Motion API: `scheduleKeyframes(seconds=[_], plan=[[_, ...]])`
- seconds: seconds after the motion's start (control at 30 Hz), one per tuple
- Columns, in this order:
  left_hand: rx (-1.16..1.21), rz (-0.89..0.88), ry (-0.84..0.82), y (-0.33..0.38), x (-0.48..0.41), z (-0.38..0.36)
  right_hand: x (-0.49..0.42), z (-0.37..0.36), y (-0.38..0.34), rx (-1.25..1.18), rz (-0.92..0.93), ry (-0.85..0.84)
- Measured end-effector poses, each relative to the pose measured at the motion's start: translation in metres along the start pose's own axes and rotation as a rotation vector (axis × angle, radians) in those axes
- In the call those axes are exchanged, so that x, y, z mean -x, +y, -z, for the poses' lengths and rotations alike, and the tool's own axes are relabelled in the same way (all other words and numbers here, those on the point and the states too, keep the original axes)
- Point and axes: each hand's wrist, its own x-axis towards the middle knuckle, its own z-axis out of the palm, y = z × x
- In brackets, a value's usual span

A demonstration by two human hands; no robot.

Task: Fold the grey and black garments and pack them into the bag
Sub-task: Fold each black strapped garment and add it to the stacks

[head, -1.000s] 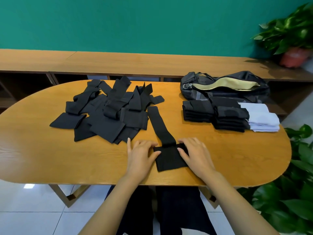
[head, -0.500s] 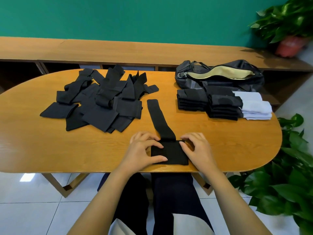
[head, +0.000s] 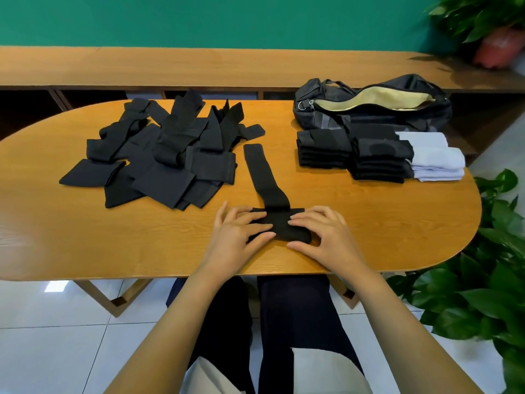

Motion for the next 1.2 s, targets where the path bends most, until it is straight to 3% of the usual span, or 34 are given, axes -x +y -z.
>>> scheduleKeyframes(seconds=[0.43, 0.57, 0.77, 1.0, 1.2], plan=[[0.101, 0.056, 0.095, 0.000, -0.001, 0.002, -0.004, -0.002, 0.000, -0.109, -0.070, 0.177], [0.113, 0.068, 0.103, -0.001, -0.002, 0.001, -0.003, -0.001, -0.001, -0.146, -0.168, 0.143], [0.158, 0.169, 0.133, -0.005, -0.002, -0.001, -0.007, 0.006, -0.002, -0.068, -0.103, 0.087], [0.132, 0.166, 0.115, -0.003, -0.003, 0.004, -0.017, -0.002, -0.011, -0.041, -0.166, 0.213], [0.134, 0.217, 0.118, -0.002, -0.003, 0.005, -0.017, -0.003, -0.009, -0.065, -0.152, 0.120]])
